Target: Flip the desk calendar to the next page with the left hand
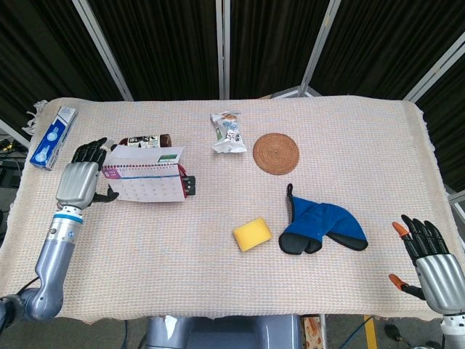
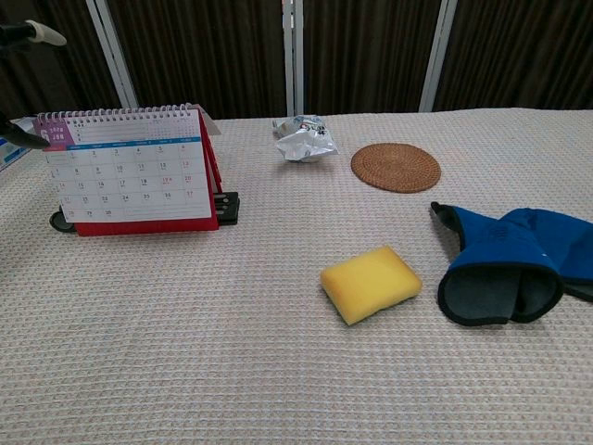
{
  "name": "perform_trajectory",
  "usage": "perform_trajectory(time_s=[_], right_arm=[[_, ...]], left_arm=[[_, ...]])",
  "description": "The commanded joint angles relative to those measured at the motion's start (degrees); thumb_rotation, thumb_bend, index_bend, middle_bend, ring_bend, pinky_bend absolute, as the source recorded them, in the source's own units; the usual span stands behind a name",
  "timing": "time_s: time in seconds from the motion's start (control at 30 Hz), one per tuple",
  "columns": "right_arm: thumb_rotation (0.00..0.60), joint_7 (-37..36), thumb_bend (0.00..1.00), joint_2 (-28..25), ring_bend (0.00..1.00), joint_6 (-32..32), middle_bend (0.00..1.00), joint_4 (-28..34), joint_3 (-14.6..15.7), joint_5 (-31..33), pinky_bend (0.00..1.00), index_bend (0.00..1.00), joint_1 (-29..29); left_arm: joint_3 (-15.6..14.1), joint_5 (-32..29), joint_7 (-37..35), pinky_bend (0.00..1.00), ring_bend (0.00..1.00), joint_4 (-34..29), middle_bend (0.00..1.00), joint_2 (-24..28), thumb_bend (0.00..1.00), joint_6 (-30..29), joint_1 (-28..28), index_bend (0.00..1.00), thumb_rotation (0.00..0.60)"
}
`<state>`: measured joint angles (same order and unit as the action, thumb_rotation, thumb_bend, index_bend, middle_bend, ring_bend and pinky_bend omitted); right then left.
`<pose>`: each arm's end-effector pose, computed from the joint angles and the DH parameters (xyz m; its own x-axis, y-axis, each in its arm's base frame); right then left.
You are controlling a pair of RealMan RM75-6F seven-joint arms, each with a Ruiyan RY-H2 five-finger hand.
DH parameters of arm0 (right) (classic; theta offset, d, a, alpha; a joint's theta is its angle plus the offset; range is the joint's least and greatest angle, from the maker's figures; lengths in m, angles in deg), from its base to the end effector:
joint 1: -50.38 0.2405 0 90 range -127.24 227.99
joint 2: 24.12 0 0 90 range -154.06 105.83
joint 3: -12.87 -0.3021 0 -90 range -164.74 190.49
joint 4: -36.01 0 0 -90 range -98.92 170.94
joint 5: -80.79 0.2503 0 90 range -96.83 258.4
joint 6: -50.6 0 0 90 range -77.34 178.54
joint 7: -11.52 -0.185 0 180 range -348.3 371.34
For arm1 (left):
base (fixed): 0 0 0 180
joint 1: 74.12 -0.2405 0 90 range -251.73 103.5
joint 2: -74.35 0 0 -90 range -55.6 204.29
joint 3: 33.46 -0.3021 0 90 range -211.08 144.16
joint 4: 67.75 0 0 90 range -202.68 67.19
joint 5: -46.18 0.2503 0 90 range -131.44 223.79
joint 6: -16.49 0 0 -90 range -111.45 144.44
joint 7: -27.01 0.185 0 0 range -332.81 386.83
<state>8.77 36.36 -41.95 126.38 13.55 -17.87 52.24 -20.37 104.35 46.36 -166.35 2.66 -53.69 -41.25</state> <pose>-0.3515 -0.1913 0.1625 0.4379 0.0391 0.8982 -0.8810 -0.1805 0.4374 -0.2323 0.4087 0.0821 0.3658 0.0403 0.9298 0.9285 -0.0852 -0.3615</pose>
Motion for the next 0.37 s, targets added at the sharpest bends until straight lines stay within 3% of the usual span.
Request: perform_trajectory(time_s=[0.03,0.37], right_arm=[[0.6,0.26,0.03,0.04,0.0,-0.12,0.0,0.08,-0.01,-0.15,0.0,0.0,-0.01],[0.6,1.33,0.04,0.05,0.0,-0.87,0.0,0.74,-0.3,-0.38,0.0,0.0,-0.17]], left_arm=[[-4.1,7.46,-1.91,0.01,0.0,-3.17,0.0,1.65,0.05,-7.0,-5.25,0.0,0.6],[-16.13,20.48,1.7,0.0,0.0,-6.06,0.0,2.05,0.05,-19.9,-17.38,0.0,0.6]])
